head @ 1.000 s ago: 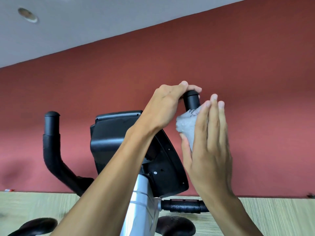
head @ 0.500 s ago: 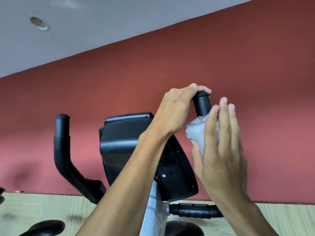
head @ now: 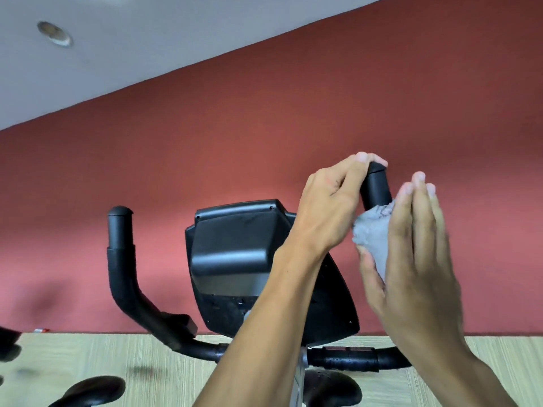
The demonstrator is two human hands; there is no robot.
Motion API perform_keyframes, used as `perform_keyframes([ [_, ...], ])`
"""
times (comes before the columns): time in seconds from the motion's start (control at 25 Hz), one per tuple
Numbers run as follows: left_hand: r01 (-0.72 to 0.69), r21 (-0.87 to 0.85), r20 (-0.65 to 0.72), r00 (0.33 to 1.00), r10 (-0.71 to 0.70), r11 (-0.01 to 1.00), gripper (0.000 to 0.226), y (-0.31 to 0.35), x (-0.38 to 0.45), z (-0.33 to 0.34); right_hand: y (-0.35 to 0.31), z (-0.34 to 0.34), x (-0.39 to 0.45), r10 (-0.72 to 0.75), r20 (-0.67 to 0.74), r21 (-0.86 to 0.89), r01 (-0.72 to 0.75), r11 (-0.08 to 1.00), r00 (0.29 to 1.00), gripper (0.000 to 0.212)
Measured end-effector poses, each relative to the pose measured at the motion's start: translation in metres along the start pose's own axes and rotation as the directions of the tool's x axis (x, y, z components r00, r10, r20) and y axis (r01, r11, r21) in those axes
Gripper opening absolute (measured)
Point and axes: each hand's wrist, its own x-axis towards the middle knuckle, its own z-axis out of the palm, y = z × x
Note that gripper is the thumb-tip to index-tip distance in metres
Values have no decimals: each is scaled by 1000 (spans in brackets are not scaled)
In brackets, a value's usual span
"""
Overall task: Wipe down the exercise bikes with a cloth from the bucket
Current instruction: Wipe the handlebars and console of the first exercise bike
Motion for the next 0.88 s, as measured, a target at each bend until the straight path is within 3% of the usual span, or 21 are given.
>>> perform_keyframes([
  [0.2,-3,-19,28,1000,4,1000,28,5,-5,1,2,0,12,-12,-30,90,15,996,999,72],
  [0.36,-69,49,-54,996,72,996,17,6,-6,8,17,1,-29,-33,-31,144,37,989,999,72],
  [0.52,-99,135,-167,978,121,986,21,9,-5,13,18,11,-6,-69,-148,171,94,981,987,68],
  [0.76,-125,278,-206,961,187,952,24,17,-9,21,49,25,-65,-158,-218,173,198,965,963,73],
  [0.88,-111,397,-220,952,211,911,29,14,-13,26,47,34,-57,-133,-303,186,195,963,944,69],
])
